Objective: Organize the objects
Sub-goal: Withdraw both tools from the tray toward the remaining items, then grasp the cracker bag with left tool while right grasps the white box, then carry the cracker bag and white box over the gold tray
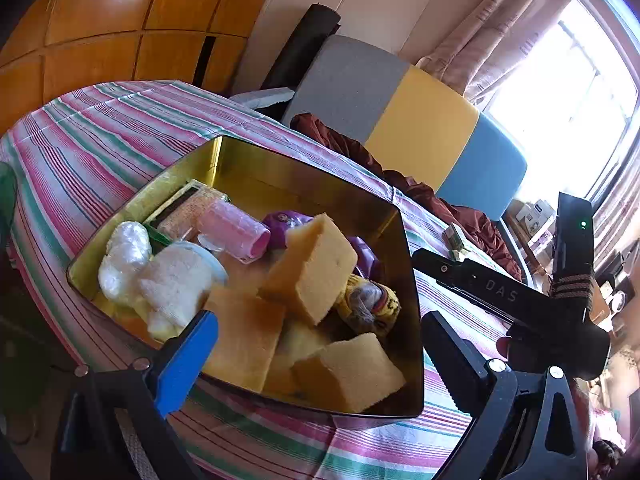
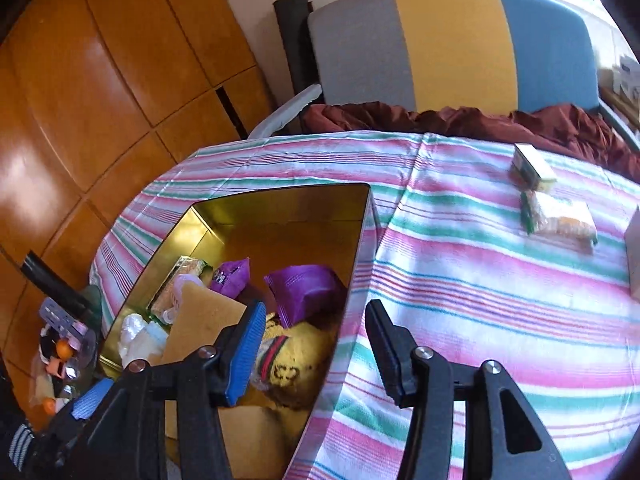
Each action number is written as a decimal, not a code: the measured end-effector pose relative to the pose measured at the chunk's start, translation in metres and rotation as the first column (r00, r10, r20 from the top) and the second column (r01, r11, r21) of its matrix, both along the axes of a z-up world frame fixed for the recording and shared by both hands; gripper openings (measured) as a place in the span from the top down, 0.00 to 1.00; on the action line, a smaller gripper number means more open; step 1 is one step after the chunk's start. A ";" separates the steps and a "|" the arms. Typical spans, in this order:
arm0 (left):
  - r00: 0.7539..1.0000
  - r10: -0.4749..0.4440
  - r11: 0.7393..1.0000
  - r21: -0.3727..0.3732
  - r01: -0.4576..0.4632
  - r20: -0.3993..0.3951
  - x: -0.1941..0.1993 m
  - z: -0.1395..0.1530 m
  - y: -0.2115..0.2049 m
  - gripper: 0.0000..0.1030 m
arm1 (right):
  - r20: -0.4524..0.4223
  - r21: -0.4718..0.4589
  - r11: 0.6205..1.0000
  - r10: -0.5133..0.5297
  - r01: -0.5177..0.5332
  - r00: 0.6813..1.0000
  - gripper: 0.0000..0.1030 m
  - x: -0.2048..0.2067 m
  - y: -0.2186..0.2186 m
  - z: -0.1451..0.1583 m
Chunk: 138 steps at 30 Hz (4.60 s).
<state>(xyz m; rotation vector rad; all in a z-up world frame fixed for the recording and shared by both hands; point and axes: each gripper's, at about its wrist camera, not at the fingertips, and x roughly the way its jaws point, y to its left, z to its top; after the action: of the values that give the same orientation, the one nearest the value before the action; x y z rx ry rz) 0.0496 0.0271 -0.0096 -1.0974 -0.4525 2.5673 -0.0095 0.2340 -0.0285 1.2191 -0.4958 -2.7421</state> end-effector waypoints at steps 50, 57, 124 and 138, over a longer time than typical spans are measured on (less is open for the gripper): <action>0.895 -0.431 0.865 -0.227 0.447 0.118 0.058 -0.027 0.180 0.00 | 0.092 0.194 0.798 -0.594 0.571 0.799 0.44 0.032 0.298 -0.032; 0.894 -0.429 0.865 -0.225 0.448 0.131 0.051 -0.029 0.185 0.00 | 0.092 0.103 0.800 -0.600 0.592 0.795 0.44 0.034 0.312 -0.046; 0.785 -0.619 0.671 -0.500 0.548 0.031 -0.139 -0.065 0.447 0.18 | 0.234 -0.003 0.893 -0.437 0.450 0.869 0.47 0.103 0.312 -0.045; 0.744 -0.668 0.638 -0.529 0.560 -0.019 -0.105 -0.068 0.443 0.55 | 0.230 0.015 0.900 -0.427 0.435 0.874 0.47 0.102 0.311 -0.046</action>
<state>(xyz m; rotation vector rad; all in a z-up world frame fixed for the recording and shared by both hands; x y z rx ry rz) -0.0556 0.4697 -0.0779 -0.8795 0.5987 2.1421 0.0926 0.5446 -0.0741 1.5956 -0.9462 -2.9325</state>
